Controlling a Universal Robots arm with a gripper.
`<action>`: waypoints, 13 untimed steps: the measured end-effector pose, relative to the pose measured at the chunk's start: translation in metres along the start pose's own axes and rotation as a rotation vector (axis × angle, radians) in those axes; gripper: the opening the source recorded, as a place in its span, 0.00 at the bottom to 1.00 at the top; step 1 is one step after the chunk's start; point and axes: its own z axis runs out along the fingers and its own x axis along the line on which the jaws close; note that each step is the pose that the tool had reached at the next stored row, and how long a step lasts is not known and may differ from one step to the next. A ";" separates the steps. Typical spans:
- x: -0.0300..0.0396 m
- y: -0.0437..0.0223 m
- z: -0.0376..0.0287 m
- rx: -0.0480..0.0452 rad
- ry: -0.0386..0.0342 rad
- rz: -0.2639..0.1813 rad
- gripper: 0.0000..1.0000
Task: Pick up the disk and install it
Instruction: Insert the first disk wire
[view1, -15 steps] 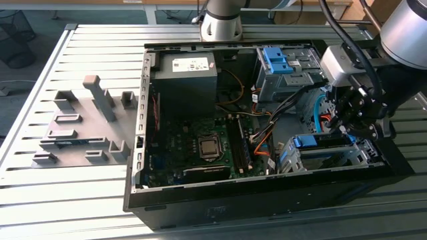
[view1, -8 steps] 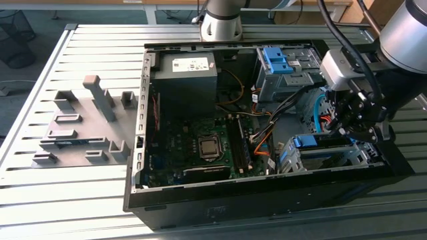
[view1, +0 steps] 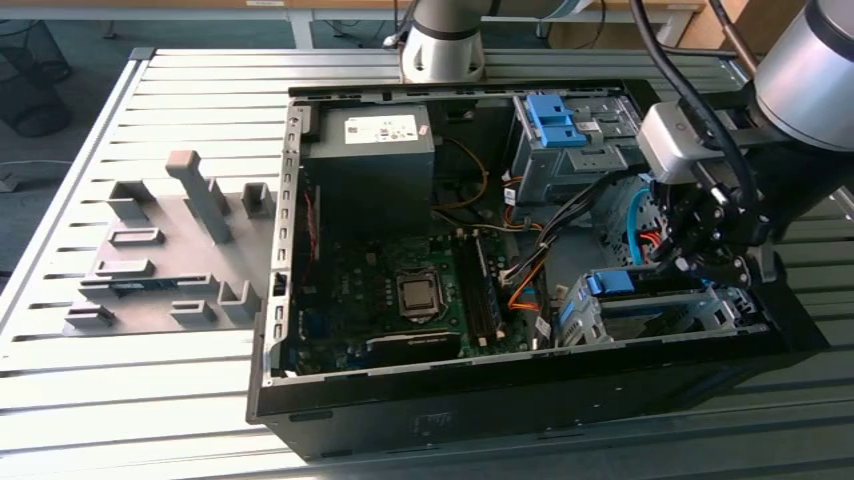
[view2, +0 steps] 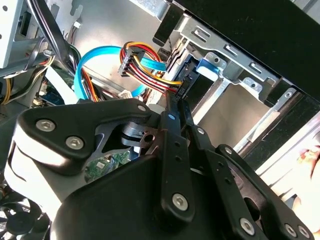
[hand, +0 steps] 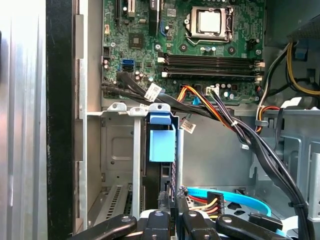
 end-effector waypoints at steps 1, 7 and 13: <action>-0.0001 0.0000 0.0003 0.0001 0.0002 0.001 0.16; -0.0001 0.0001 0.0014 0.0004 0.0004 0.006 0.16; -0.0003 -0.0001 -0.0017 0.0004 0.0002 0.006 0.16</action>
